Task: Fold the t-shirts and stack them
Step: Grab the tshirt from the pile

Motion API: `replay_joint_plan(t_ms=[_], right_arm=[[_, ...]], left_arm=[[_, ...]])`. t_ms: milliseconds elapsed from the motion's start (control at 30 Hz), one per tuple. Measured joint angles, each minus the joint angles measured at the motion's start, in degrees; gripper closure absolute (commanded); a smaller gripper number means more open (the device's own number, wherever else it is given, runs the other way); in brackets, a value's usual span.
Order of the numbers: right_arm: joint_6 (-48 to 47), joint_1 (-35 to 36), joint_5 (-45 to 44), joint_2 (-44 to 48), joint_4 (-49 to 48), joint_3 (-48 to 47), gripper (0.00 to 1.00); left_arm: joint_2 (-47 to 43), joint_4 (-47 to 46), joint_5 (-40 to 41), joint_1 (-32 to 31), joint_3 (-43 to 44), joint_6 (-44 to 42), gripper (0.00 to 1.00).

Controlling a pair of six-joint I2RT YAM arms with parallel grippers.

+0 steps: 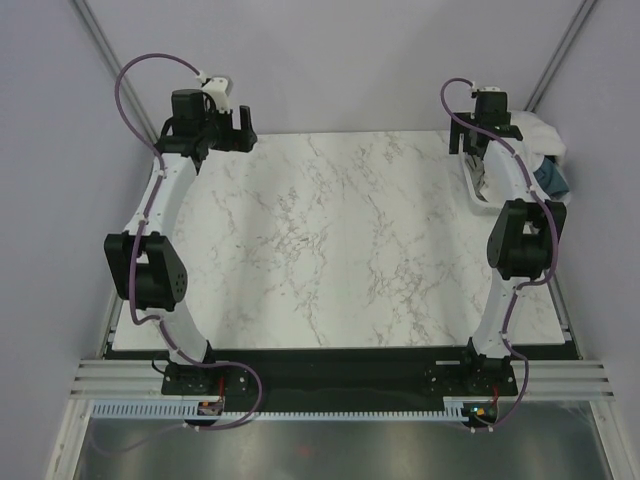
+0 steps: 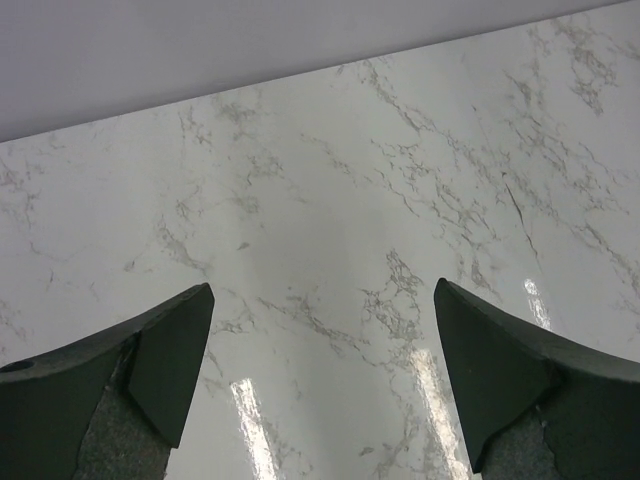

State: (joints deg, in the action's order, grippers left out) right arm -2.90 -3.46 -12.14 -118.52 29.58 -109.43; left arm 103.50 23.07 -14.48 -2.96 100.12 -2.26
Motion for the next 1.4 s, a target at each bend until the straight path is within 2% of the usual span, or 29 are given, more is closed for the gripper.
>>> replay_joint_plan(t_ms=[167,500,633,700,800,1133,1400], right_arm=[[0.35,-1.66,-0.31,-3.98,-0.26,-2.86,0.02],[0.13,-2.93,1.09,-4.59,-0.79,-6.49,0.04],[0.02,-3.23,1.64,-5.55,-1.81,-8.68,0.12],[0.02,-3.41,1.79,-6.45,-2.1,-9.57,0.2],[0.15,-3.54,3.02,-7.45,-2.03,-9.64,0.24],[0.81,-3.5,7.34,-7.67,-0.76,-3.76,0.25],[0.81,-3.56,7.48,-7.78,-0.39,-4.52,0.23]], left_arm=[[2.08,1.31,-0.15,-1.46,0.0,-0.57,0.0],[6.12,2.21,-1.7,-4.35,-0.13,-0.55,0.0],[6.6,2.32,-2.38,-4.79,-0.17,-0.52,0.0],[6.6,2.38,-2.4,-4.85,-0.17,-0.52,0.0],[6.6,2.36,-2.32,-4.94,-0.26,-0.52,0.0],[6.6,2.6,-2.08,-5.4,-1.4,-0.52,0.0],[6.6,2.6,-2.05,-6.01,-1.4,-0.55,0.0]])
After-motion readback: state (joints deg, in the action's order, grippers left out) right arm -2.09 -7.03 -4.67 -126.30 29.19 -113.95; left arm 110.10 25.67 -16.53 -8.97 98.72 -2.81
